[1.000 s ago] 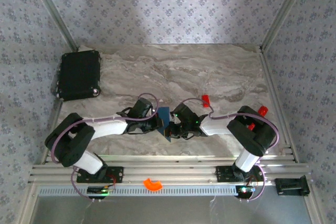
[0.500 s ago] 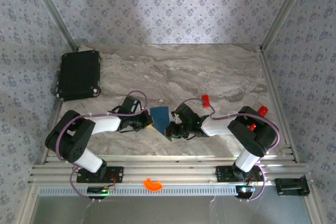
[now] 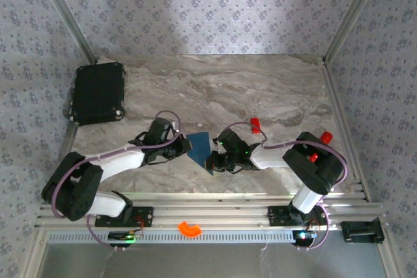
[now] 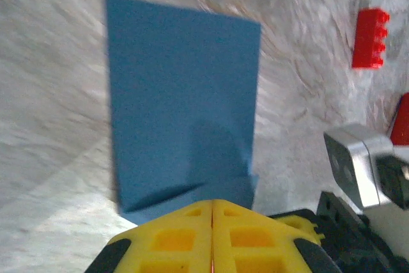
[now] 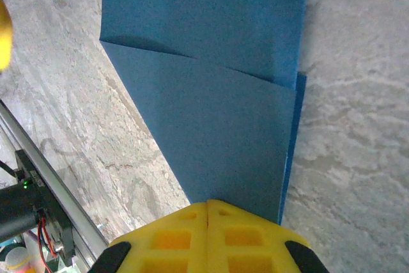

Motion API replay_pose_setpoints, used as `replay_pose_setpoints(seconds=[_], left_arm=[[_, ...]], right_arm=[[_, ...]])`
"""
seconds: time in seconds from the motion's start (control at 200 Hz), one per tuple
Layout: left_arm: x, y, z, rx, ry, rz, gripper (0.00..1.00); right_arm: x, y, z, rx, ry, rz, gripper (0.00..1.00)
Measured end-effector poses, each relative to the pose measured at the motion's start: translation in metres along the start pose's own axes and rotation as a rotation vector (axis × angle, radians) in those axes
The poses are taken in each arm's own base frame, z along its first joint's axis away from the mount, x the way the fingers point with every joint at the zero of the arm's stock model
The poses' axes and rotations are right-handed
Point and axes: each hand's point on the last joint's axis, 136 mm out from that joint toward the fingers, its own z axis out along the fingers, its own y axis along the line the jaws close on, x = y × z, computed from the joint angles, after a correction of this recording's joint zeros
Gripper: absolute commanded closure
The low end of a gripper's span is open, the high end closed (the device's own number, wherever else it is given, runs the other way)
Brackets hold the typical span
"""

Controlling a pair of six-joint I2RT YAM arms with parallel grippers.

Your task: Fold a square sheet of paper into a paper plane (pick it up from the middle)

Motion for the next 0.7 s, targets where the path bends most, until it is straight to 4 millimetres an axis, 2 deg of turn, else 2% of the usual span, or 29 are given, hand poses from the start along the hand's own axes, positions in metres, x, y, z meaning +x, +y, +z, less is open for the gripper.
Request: replay_pose_setpoints(seconds=[0.11, 0.28, 0.46, 0.7], left_arm=[[0.017, -0.007, 0.012, 0.010, 0.047, 0.027, 0.94], [0.028, 0.009, 0.031, -0.034, 0.092, 0.005, 0.96], [0.020, 0.029, 0.028, -0.057, 0.075, -0.015, 0.96], [0.005, 0.042, 0.019, -0.010, 0.062, -0.020, 0.97]], right_arm=[[0.000, 0.000, 0.000, -0.001, 0.002, 0.001, 1.00], [0.000, 0.000, 0.000, -0.002, 0.002, 0.002, 1.00], [0.000, 0.000, 0.000, -0.002, 0.002, 0.003, 1.00], [-0.003, -0.001, -0.001, -0.002, -0.005, 0.008, 1.00]])
